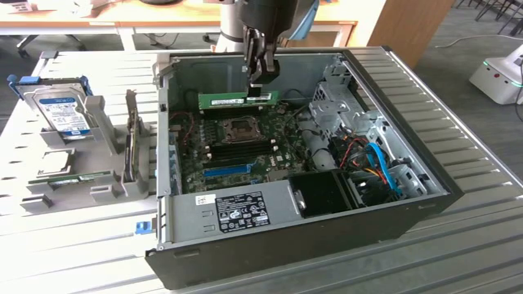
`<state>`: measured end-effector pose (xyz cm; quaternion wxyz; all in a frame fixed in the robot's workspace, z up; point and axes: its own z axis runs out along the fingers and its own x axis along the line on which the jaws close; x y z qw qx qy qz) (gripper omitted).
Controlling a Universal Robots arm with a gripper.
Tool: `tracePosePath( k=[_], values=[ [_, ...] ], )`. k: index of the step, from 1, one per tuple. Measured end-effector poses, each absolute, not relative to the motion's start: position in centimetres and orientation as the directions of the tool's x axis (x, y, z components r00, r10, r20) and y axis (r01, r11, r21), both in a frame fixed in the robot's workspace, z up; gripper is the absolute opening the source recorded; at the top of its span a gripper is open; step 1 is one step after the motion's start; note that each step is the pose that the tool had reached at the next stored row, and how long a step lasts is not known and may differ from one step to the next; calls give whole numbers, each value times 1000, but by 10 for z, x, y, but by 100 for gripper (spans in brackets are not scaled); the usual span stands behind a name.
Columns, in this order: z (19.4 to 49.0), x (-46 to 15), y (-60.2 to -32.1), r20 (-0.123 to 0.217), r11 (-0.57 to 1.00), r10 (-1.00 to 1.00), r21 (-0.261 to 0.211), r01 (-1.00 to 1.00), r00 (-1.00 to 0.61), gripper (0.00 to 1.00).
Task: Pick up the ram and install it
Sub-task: 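Pick up the ram and move it above insertion slot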
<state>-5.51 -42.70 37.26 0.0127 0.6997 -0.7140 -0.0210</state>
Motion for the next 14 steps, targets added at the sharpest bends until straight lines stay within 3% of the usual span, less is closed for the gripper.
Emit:
tracePosePath(
  k=[14],
  values=[
    [371,-46,-427,-11,20,-1000,48,-999,-20,12]
  ],
)
